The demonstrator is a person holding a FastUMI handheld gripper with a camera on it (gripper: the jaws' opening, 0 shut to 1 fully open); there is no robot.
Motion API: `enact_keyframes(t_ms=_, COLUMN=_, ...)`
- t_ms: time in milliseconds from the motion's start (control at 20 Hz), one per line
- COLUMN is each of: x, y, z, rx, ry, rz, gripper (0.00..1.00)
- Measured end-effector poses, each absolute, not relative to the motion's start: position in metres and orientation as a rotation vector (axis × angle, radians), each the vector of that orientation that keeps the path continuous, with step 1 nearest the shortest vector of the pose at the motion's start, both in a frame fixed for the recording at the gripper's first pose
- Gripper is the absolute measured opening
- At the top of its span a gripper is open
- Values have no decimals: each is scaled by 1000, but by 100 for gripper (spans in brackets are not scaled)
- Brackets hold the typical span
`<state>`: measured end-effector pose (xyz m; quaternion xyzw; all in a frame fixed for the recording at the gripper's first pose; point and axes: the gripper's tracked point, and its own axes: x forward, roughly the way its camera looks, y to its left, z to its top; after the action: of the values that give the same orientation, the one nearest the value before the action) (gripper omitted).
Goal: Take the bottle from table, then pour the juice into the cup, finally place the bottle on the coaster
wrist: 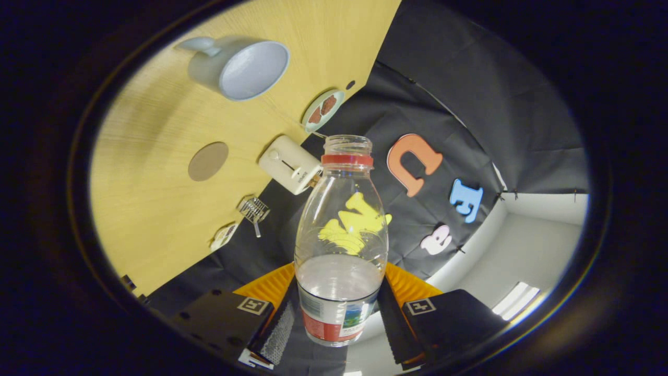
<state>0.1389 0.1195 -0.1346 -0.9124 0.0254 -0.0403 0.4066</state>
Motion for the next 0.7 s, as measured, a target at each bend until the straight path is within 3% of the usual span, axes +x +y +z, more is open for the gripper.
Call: enact_keyframes(t_ms=700, x=135, y=139, z=-155, rx=-2268, ry=38, rz=-120, gripper=80)
